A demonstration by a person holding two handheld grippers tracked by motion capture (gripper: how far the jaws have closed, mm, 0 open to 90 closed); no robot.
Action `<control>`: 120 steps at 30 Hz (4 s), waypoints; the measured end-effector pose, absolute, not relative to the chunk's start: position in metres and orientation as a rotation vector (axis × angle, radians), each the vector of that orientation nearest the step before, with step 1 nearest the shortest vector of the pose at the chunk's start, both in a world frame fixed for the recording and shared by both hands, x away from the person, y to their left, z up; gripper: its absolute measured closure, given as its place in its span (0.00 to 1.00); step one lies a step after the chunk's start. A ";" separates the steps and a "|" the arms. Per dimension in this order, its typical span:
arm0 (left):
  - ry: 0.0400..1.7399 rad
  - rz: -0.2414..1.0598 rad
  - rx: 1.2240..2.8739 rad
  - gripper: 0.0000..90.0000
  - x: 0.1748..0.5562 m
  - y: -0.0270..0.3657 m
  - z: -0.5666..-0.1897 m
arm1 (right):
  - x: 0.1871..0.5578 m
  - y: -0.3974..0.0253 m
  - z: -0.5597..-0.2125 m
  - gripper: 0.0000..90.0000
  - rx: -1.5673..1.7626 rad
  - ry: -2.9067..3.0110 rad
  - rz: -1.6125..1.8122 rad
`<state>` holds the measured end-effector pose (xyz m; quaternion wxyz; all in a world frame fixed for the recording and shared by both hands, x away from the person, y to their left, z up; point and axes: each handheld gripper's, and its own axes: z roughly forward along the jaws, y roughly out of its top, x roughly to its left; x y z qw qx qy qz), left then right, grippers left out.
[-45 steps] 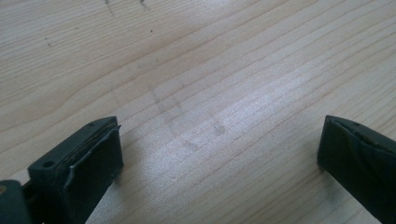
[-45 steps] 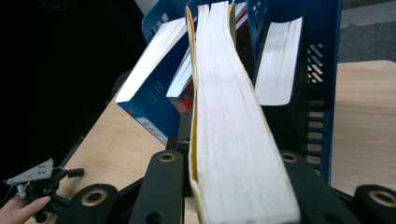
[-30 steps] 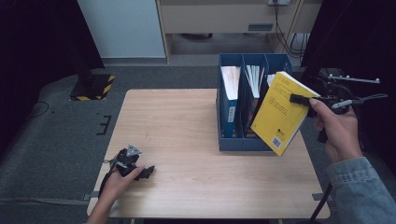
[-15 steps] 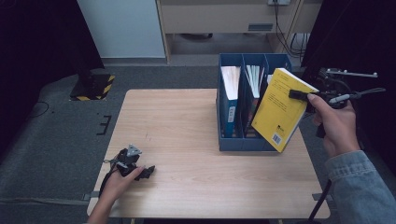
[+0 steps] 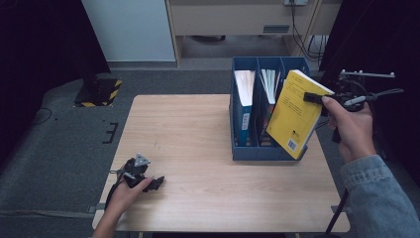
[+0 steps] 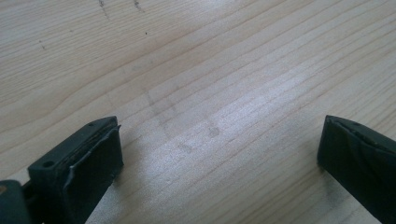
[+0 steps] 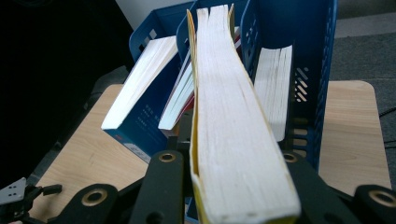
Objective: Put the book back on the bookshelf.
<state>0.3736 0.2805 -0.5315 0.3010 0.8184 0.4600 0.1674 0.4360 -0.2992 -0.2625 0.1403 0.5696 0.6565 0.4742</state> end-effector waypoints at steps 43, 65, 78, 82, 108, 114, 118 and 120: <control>1.210 0.443 2.177 0.00 0.375 0.280 -0.531 | 0.501 -0.246 -0.287 0.82 1.619 1.829 1.327; 1.205 0.445 2.174 0.00 0.375 0.280 -0.532 | 0.509 -0.240 -0.301 0.82 1.650 1.832 1.317; 1.207 0.447 2.171 0.00 0.376 0.280 -0.532 | 0.515 -0.234 -0.311 0.82 1.656 1.815 1.310; 1.206 0.447 2.170 0.00 0.376 0.280 -0.532 | 0.518 -0.232 -0.314 0.81 1.660 1.820 1.307; 1.205 0.438 2.174 0.00 0.377 0.280 -0.532 | 0.524 -0.231 -0.349 0.81 1.732 1.842 1.281; 1.204 0.437 2.176 0.00 0.377 0.280 -0.532 | 0.524 -0.231 -0.349 0.81 1.741 1.844 1.274; 1.203 0.435 2.179 0.00 0.377 0.280 -0.531 | 0.524 -0.233 -0.350 0.81 1.750 1.859 1.259; 1.202 0.435 2.179 0.00 0.377 0.280 -0.531 | 0.524 -0.233 -0.351 0.81 1.747 1.859 1.258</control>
